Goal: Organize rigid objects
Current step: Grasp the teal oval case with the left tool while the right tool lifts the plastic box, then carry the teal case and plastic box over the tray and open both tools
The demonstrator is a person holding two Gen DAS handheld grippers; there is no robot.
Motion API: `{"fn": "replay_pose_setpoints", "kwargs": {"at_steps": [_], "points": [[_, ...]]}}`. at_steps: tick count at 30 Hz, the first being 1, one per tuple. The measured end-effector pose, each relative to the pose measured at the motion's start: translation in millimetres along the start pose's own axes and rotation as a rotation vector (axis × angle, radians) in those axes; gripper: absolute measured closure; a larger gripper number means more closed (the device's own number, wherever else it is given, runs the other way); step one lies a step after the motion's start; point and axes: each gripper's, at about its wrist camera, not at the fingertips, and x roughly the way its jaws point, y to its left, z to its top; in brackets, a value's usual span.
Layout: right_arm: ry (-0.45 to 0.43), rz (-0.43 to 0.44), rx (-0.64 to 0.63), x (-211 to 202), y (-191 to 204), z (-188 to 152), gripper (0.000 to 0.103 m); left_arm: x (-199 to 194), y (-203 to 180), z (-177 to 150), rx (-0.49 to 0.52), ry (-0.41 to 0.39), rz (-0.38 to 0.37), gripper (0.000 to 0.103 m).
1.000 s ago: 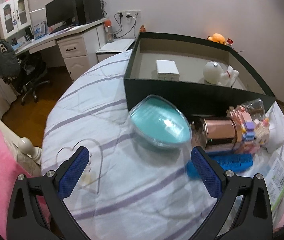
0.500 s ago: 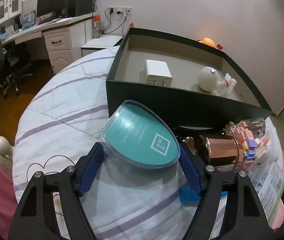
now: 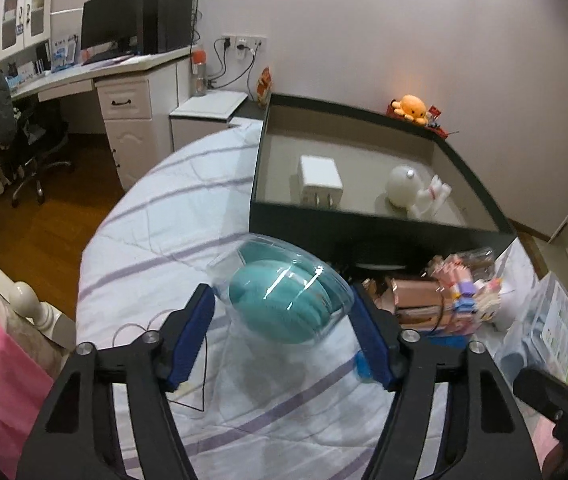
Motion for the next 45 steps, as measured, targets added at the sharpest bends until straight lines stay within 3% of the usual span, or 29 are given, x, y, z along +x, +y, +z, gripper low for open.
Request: {"fn": "replay_pose_setpoints", "kwargs": {"at_steps": [1, 3, 6, 8, 10, 11, 14, 15, 24, 34, 38, 45], "points": [[-0.007, 0.002, -0.003, -2, 0, 4, 0.006, -2, 0, 2, 0.004, -0.003, -0.005, 0.055], [-0.026, 0.000, -0.011, -5, 1, 12, 0.006, -2, 0, 7, 0.014, 0.003, -0.009, 0.067], [-0.037, -0.006, -0.022, -5, 1, 19, 0.006, 7, -1, 12, 0.057, 0.024, 0.018, 0.067], [-0.030, -0.001, -0.021, -2, 0, 20, 0.006, 14, 2, 8, 0.039, 0.044, 0.019, 0.060], [-0.021, 0.003, -0.021, 3, 2, 19, 0.006, 21, 7, 4, 0.020, 0.058, 0.035, 0.045], [-0.017, 0.006, -0.019, 4, 1, 19, 0.006, 25, 8, 3, 0.017, 0.062, 0.045, 0.044], [-0.003, 0.008, -0.015, 10, 2, 16, 0.006, 38, 12, 1, 0.005, 0.081, 0.031, 0.050], [-0.001, 0.008, -0.014, 10, 2, 17, 0.006, 40, 13, 2, 0.001, 0.086, 0.004, 0.066], [-0.022, 0.009, -0.017, 9, -1, 27, 0.006, 23, 3, 8, 0.000, 0.045, -0.042, 0.065], [-0.100, -0.006, -0.069, 14, -11, 93, 0.006, 5, -22, 75, 0.067, -0.074, -0.051, 0.065], [-0.109, -0.021, -0.075, 31, -20, 128, 0.006, 15, -34, 106, 0.102, -0.101, -0.051, 0.065], [-0.037, -0.036, -0.034, 86, -51, 173, 0.006, 72, -49, 147, 0.130, -0.055, -0.053, 0.065]]}}
